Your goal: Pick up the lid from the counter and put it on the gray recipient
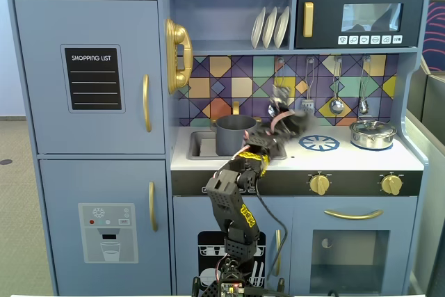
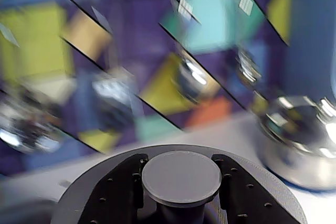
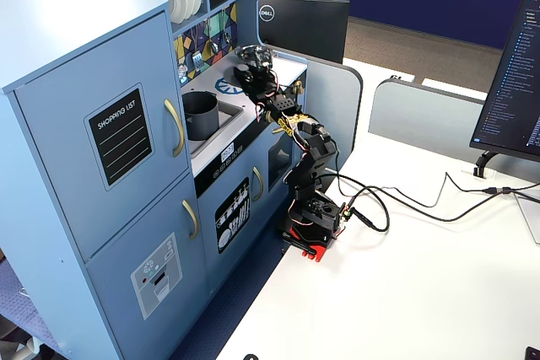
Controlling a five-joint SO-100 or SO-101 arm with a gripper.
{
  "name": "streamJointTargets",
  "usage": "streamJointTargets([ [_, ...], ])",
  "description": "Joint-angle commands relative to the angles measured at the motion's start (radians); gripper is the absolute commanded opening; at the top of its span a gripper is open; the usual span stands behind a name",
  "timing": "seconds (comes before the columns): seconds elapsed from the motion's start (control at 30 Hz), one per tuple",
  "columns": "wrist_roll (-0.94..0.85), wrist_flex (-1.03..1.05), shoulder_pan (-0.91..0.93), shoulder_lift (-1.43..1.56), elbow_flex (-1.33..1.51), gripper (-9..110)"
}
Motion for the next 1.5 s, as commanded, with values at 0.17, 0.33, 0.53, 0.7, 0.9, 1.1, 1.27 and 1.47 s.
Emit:
streamJointTargets([
  [0.17,-0.009,0.196,-0.276,0.146,-0.167,0],
  [0.33,-0.018,0.198,-0.347,0.143,-0.153,0],
  [0.53,-0.025,0.156,-0.390,0.137,-0.084,0],
  [0.7,-0.021,0.130,-0.405,0.110,-0.063,0],
  [0.9,-0.025,0.095,-0.414,0.071,-0.058,0],
  [1.1,-0.025,0.075,-0.423,0.032,-0.054,0],
  [1.27,-0.020,0.054,-0.426,0.008,-0.048,0],
  [1.47,-0.018,0.035,-0.430,-0.015,-0.035,0],
])
